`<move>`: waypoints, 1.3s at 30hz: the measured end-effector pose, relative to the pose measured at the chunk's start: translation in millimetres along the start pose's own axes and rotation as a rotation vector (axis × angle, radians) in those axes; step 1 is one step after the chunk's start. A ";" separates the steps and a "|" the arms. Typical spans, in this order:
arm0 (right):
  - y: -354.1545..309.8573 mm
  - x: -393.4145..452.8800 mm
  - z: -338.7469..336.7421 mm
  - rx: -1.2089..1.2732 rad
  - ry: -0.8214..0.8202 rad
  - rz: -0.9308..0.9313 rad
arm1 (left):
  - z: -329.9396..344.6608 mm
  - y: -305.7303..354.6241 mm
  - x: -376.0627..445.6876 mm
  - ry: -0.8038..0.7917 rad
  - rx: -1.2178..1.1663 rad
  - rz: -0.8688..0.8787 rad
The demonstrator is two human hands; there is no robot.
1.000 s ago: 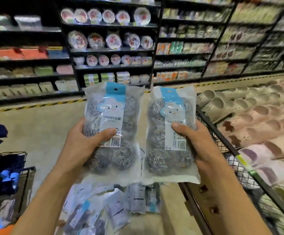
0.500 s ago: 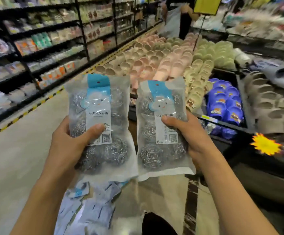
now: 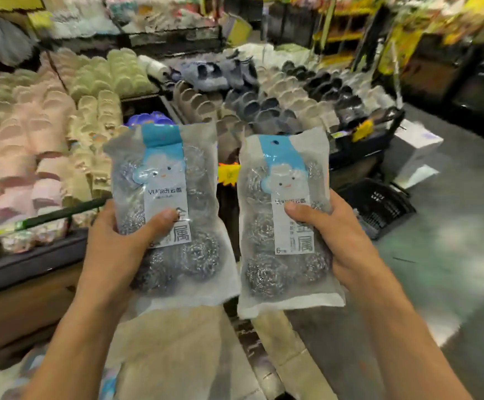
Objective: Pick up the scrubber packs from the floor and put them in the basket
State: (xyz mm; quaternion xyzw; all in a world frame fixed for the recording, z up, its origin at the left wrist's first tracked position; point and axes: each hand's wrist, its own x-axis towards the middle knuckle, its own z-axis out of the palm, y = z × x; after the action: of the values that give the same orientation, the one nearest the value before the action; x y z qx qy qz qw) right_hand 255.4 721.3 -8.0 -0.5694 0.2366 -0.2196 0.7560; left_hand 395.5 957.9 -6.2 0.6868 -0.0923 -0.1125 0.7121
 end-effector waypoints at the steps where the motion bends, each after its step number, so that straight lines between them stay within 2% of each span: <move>1: -5.4 2.5 -29.8 0.004 0.061 -0.017 | 34.4 -2.0 6.8 -0.048 -0.004 -0.005; 6: -34.0 6.1 -177.5 -0.019 0.347 -0.044 | 209.1 -18.0 22.2 -0.270 -0.039 -0.055; 10: -56.4 -0.6 -278.3 -0.013 0.538 -0.041 | 323.2 -27.3 18.0 -0.463 -0.042 -0.086; 19: -81.1 8.0 -429.4 0.056 0.841 -0.074 | 539.6 -52.5 28.6 -0.780 0.000 -0.149; 30: -146.8 134.8 -608.1 0.020 0.977 -0.029 | 794.9 -76.6 100.6 -0.866 -0.051 -0.245; 36: -183.3 217.8 -693.6 -0.011 0.957 -0.017 | 898.0 -81.3 146.2 -0.846 -0.049 -0.265; 39: -192.7 279.9 -743.3 -0.038 0.879 0.029 | 939.8 -94.1 173.8 -0.748 -0.037 -0.274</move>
State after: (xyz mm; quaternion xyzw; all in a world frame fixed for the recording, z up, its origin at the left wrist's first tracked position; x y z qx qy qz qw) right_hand 13.0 -58.9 -30.4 -0.4324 0.5476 -0.4261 0.5758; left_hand 290.1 5.3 -67.1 0.5915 -0.2507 -0.4504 0.6200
